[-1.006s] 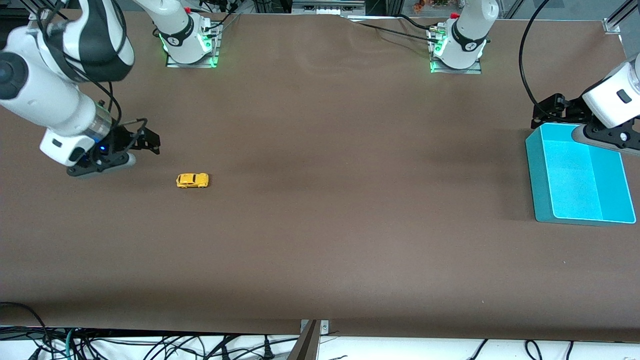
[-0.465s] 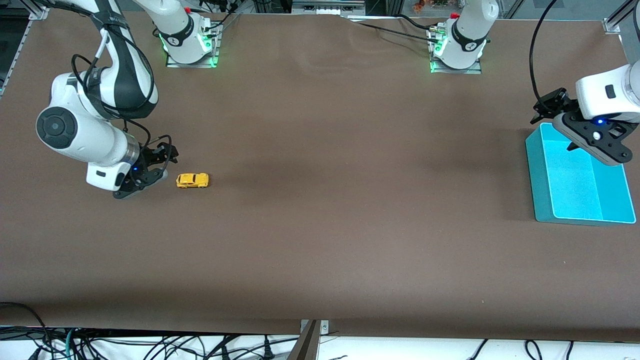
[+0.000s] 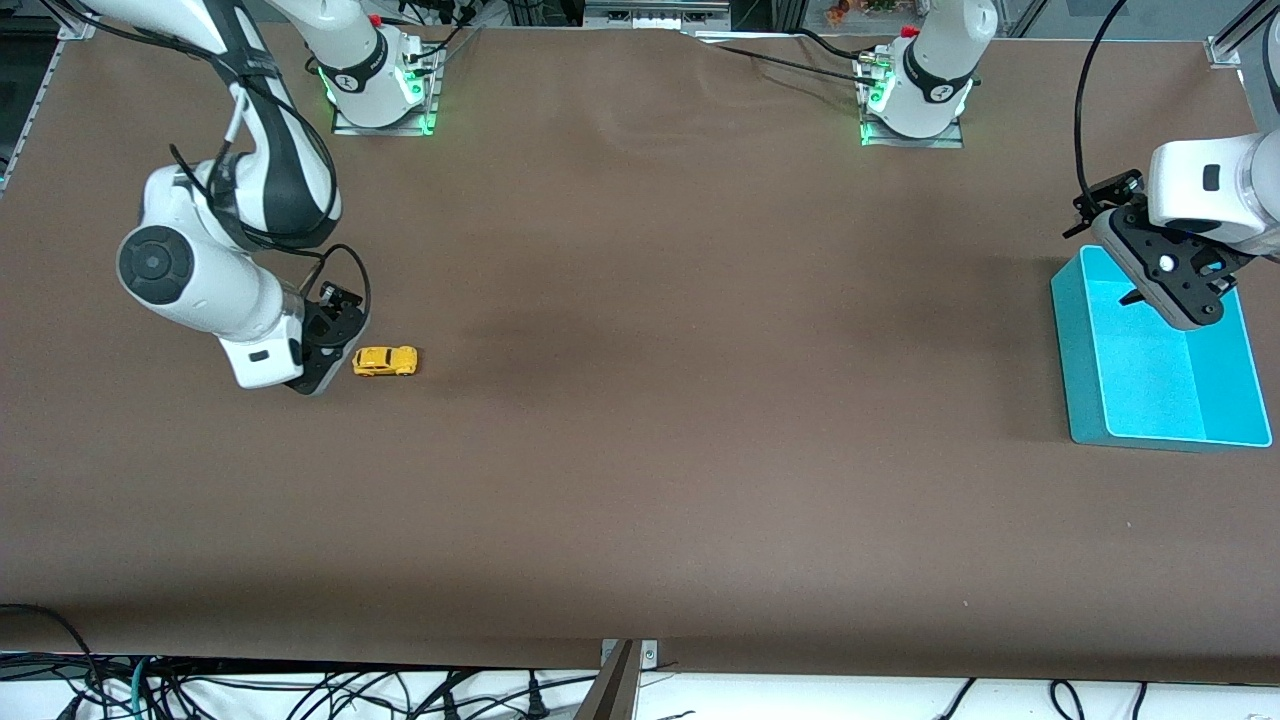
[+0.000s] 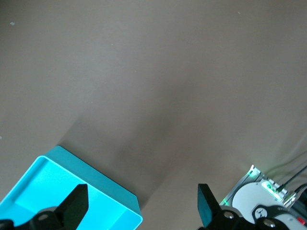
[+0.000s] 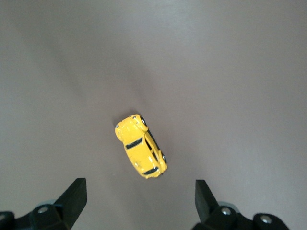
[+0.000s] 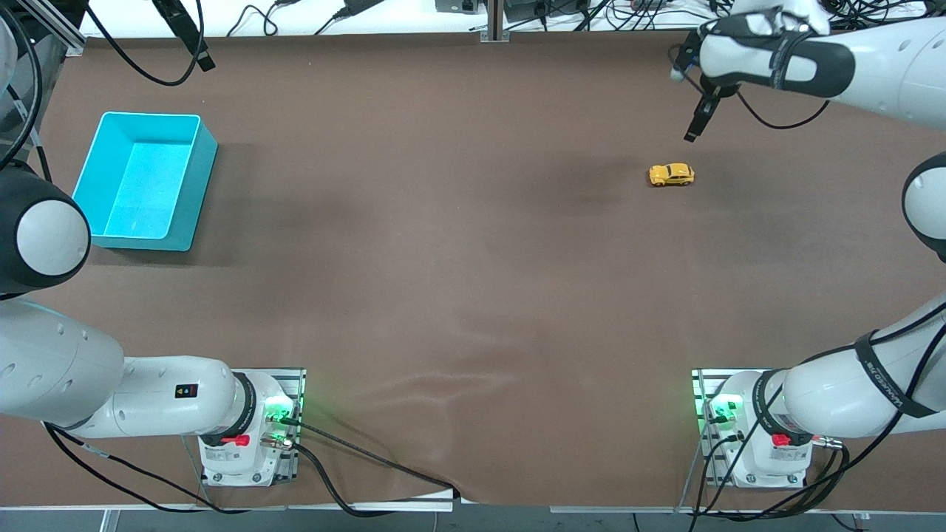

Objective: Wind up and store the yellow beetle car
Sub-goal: 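Move the right gripper over the yellow car and lower it, then close the right gripper on the yellow car, pressing it down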

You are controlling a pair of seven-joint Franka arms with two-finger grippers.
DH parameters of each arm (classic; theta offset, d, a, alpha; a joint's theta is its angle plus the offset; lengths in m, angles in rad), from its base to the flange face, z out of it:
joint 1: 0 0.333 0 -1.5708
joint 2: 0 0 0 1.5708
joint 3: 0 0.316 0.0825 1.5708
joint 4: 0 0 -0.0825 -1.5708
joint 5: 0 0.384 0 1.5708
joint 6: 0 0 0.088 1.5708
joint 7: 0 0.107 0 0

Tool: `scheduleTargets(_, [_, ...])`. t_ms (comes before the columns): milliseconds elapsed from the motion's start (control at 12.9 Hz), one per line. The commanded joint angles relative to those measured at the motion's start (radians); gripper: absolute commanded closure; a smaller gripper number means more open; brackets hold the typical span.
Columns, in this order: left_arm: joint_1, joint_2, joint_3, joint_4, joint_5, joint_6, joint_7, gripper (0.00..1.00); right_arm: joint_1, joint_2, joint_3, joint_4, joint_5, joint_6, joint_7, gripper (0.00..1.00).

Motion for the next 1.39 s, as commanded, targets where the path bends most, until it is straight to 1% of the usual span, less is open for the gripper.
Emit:
scheduleTargets(0, [0.002, 0.017, 0.0, 0.022, 0.004, -0.018, 0.12, 0.0, -0.005, 0.023, 0.007, -0.06, -0.003, 0.127, -0.241, 0.0])
scheduleTargets(77, [0.002, 0.02, 0.0, 0.022, 0.004, -0.017, 0.155, 0.0, -0.005, 0.039, 0.007, -0.076, -0.003, 0.175, -0.337, 0.0])
scheduleTargets(155, [0.002, 0.035, 0.0, 0.022, 0.004, -0.017, 0.202, 0.0, -0.005, 0.052, 0.007, -0.094, -0.003, 0.213, -0.391, 0.0])
scheduleTargets(310, [0.002, 0.052, 0.0, 0.023, 0.004, -0.011, 0.299, 0.0, -0.006, 0.064, 0.007, -0.167, -0.001, 0.334, -0.458, 0.0])
scheduleTargets(465, [0.005, 0.069, 0.0, 0.023, 0.001, -0.008, 0.362, 0.0, -0.008, 0.075, 0.007, -0.235, -0.001, 0.411, -0.476, 0.0])
scheduleTargets(619, [0.008, 0.08, 0.0, 0.025, 0.0, -0.008, 0.405, 0.0, -0.012, 0.075, 0.007, -0.267, -0.001, 0.432, -0.478, 0.0])
scheduleTargets(774, [0.008, 0.094, 0.0, 0.025, -0.003, -0.006, 0.457, 0.0, -0.012, 0.076, 0.007, -0.296, 0.0, 0.482, -0.478, 0.0])
scheduleTargets(852, [0.01, 0.1, 0.0, 0.027, -0.006, -0.006, 0.476, 0.0, -0.012, 0.081, 0.007, -0.304, 0.0, 0.494, -0.476, 0.06])
scheduleTargets(929, [0.01, 0.103, 0.0, 0.025, -0.006, -0.006, 0.48, 0.0, -0.012, 0.083, 0.007, -0.313, 0.0, 0.513, -0.478, 0.25])
scheduleTargets(1006, [0.01, 0.104, 0.0, 0.025, -0.009, -0.006, 0.482, 0.0, -0.012, 0.081, 0.007, -0.321, 0.0, 0.517, -0.478, 0.49])
scheduleTargets(1084, [0.01, 0.106, 0.0, 0.025, -0.01, -0.006, 0.481, 0.0, -0.012, 0.08, 0.007, -0.321, 0.0, 0.516, -0.478, 0.69])
scheduleTargets(1161, [0.01, 0.104, 0.0, 0.025, -0.003, -0.006, 0.481, 0.0, -0.012, 0.078, 0.009, -0.32, -0.001, 0.516, -0.482, 0.86])
scheduleTargets(1239, [0.01, 0.106, 0.0, 0.025, -0.005, -0.006, 0.481, 0.0, -0.012, 0.076, 0.018, -0.318, -0.003, 0.511, -0.489, 0.98])
scheduleTargets(1316, [0.012, 0.107, 0.0, 0.025, -0.011, -0.006, 0.481, 0.0, -0.012, 0.072, 0.036, -0.315, -0.003, 0.508, -0.502, 1.0])
